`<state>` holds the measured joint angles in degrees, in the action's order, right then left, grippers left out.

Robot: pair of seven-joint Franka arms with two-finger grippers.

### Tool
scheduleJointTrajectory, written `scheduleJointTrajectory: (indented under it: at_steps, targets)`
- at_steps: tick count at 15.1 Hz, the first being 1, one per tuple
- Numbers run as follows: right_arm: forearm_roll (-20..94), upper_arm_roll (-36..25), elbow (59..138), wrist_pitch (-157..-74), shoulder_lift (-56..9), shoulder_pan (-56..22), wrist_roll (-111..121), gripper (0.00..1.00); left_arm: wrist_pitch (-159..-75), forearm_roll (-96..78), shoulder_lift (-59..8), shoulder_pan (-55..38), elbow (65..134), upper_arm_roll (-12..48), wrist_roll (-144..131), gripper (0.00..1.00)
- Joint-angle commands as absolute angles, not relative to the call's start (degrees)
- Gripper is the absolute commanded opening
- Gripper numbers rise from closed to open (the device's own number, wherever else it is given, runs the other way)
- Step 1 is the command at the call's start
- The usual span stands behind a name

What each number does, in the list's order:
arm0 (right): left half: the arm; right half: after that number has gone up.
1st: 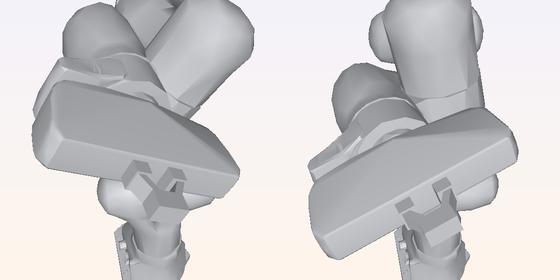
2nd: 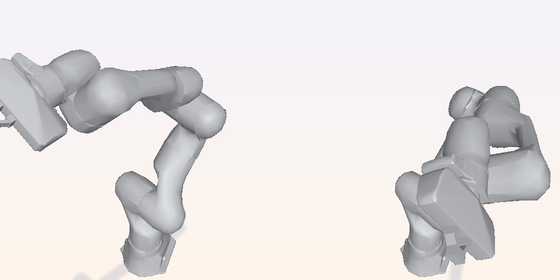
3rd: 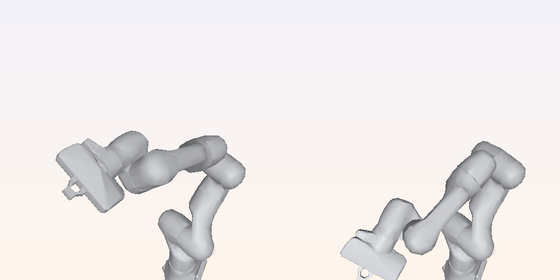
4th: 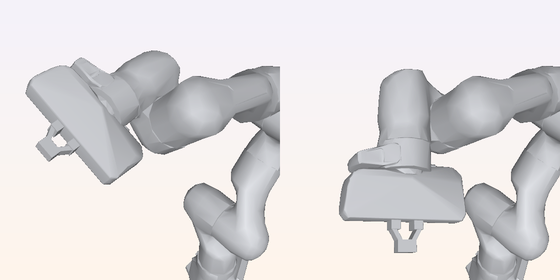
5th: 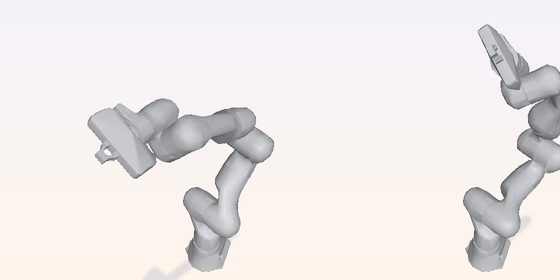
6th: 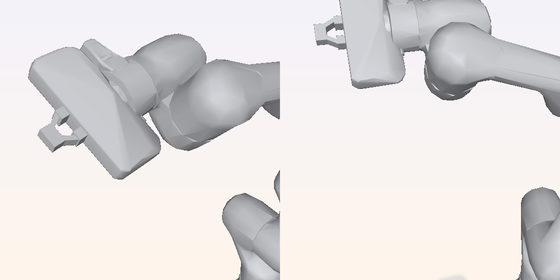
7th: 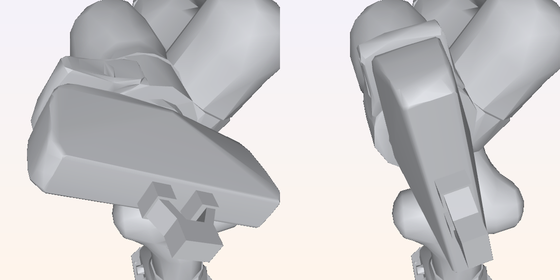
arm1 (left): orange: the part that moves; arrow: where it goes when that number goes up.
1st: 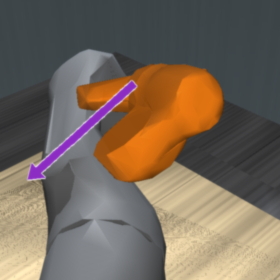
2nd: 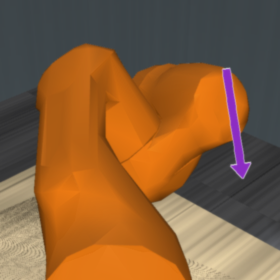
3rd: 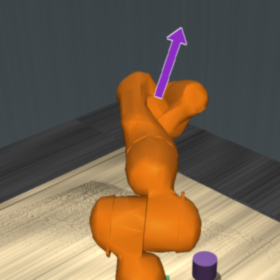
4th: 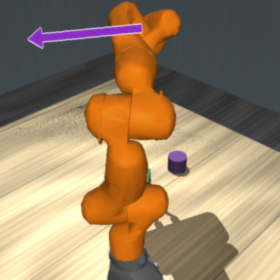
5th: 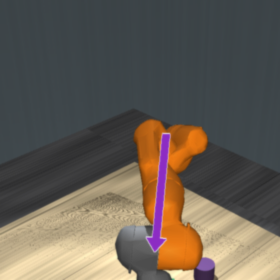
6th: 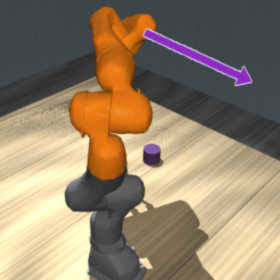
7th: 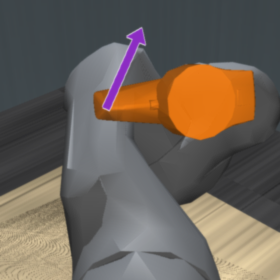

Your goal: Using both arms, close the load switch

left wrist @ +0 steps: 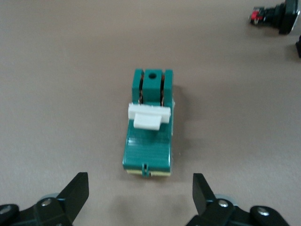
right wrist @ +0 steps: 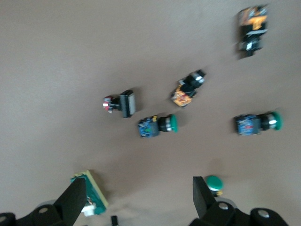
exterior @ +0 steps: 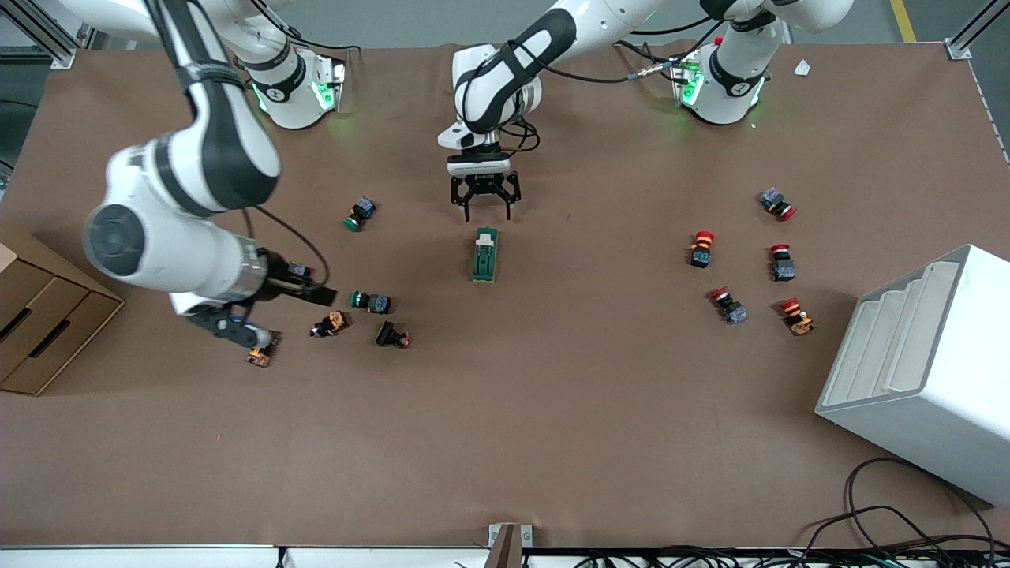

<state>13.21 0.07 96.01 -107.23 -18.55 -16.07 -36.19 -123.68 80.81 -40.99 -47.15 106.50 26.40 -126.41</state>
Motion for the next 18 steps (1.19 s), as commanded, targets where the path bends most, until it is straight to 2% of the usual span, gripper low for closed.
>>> scheduleJointTrajectory:
  at_steps: [1, 4, 11, 18]
  targets:
    - [14.85, -0.35, 101.15, -113.89, -17.66, -19.68, -41.47, 1.0, -122.17, 85.41, -41.04, -48.34, 106.26, 26.1, -131.46, 0.98]
    - [17.38, -0.35, 103.61, -118.63, -19.25, -23.1, -43.41, 1.0, -121.99, 90.25, -42.8, -48.69, 106.44, 26.1, -136.57, 0.98]
    - [25.48, -0.35, 111.71, -136.12, -22.49, -31.1, -48.58, 1.0, -119.62, 97.46, -45.17, -49.13, 106.96, 25.66, -140.44, 0.98]
    - [28.04, -0.35, 112.93, -143.87, -26.02, -37.96, -54.84, 1.0, -115.31, 103.62, -48.51, -49.66, 107.49, 25.66, -146.77, 0.98]
